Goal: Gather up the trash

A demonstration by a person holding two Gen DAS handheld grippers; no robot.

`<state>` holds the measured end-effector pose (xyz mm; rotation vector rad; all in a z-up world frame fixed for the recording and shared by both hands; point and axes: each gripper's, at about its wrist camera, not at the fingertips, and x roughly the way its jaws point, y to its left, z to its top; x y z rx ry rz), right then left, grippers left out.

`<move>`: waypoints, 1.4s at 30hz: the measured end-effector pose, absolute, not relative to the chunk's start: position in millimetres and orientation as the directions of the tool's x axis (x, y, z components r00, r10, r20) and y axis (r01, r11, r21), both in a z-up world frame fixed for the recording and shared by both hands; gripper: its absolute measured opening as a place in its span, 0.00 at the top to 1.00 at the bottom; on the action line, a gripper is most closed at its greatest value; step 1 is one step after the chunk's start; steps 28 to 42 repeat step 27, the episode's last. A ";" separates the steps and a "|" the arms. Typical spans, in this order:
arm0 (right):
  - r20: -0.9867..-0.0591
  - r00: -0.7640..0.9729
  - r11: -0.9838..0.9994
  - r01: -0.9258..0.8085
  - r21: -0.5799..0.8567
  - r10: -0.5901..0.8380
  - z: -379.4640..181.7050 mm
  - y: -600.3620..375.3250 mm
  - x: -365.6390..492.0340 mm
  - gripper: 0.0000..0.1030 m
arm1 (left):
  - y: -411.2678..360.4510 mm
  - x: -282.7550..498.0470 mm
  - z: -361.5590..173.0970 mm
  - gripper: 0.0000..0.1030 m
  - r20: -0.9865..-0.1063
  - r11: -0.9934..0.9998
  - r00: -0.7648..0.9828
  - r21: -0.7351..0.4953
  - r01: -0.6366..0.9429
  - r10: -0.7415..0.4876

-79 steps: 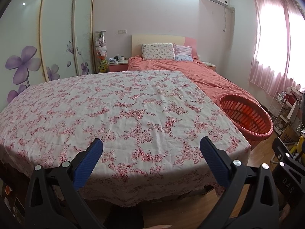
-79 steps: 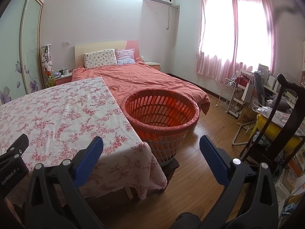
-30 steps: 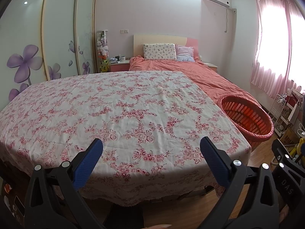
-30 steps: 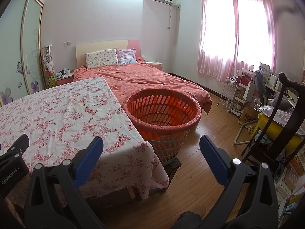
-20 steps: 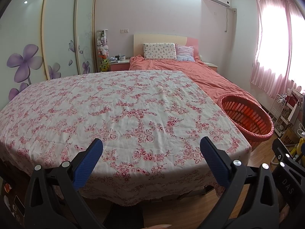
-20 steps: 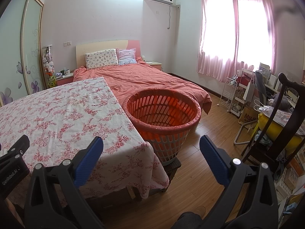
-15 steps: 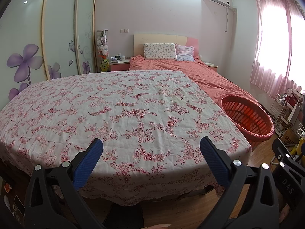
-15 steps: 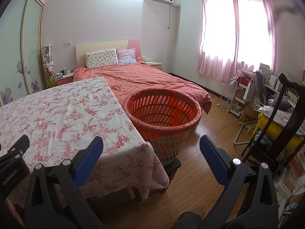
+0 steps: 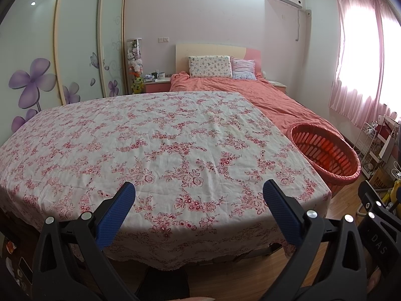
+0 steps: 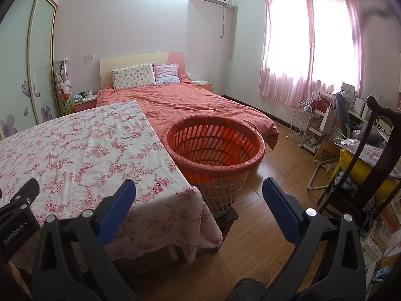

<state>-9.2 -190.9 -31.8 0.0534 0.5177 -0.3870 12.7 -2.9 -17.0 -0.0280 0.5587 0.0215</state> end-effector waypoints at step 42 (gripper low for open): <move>-0.493 0.798 0.926 0.373 -0.047 -0.347 -31.3 -191.4 -9.1 0.04 | -1.4 12.1 -19.9 0.03 -0.535 0.999 0.845 -0.013 -0.030 0.018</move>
